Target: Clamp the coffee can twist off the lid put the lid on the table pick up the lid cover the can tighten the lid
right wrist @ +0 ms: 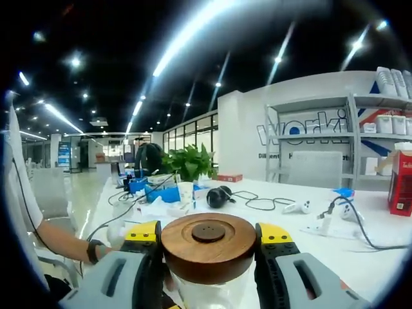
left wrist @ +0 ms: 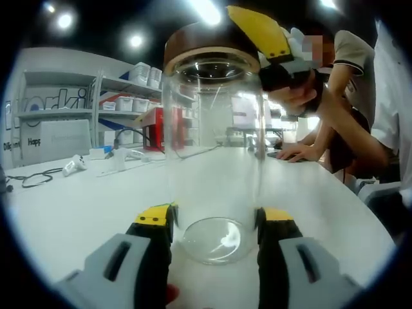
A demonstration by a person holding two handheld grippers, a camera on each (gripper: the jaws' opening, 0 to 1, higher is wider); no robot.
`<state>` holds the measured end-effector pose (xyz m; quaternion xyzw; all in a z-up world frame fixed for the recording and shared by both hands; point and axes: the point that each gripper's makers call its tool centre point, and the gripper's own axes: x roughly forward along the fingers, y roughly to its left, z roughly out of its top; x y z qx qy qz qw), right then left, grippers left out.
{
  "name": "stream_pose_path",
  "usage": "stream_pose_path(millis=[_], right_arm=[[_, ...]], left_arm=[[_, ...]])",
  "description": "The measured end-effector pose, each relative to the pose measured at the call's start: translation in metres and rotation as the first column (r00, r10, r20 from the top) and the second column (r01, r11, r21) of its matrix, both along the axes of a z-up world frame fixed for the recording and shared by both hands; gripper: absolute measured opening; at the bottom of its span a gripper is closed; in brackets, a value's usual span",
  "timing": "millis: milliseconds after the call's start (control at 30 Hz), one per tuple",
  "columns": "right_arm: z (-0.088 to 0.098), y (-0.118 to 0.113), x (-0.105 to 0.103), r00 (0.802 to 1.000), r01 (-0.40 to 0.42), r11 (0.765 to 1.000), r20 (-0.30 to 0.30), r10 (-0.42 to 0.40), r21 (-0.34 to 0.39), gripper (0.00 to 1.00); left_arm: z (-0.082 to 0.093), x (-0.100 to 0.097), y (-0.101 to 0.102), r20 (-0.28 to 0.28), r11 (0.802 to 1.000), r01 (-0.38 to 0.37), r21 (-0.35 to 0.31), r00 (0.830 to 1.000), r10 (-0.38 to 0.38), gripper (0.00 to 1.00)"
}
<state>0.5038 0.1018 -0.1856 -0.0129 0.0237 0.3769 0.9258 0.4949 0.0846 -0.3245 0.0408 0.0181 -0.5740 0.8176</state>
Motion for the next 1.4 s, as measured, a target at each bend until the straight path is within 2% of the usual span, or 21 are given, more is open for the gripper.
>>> stream_pose_path(millis=[633, 1067, 1400], right_arm=[[0.0002, -0.0018, 0.0000, 0.991, 0.132, 0.991, 0.006, -0.132, 0.002, 0.52], [-0.0007, -0.0061, 0.0050, 0.961, 0.278, 0.961, 0.007, -0.278, -0.002, 0.52], [-0.0012, -0.0083, 0.0059, 0.945, 0.326, 0.945, 0.013, -0.326, -0.002, 0.52]], left_arm=[[0.0001, 0.0001, 0.0006, 0.001, 1.000, -0.002, 0.001, 1.000, 0.002, 0.43], [0.0001, 0.0013, 0.0010, 0.000, 1.000, -0.007, 0.001, 1.000, 0.007, 0.43], [0.0001, 0.0015, 0.0008, -0.002, 1.000, -0.008, 0.000, 1.000, 0.008, 0.43]])
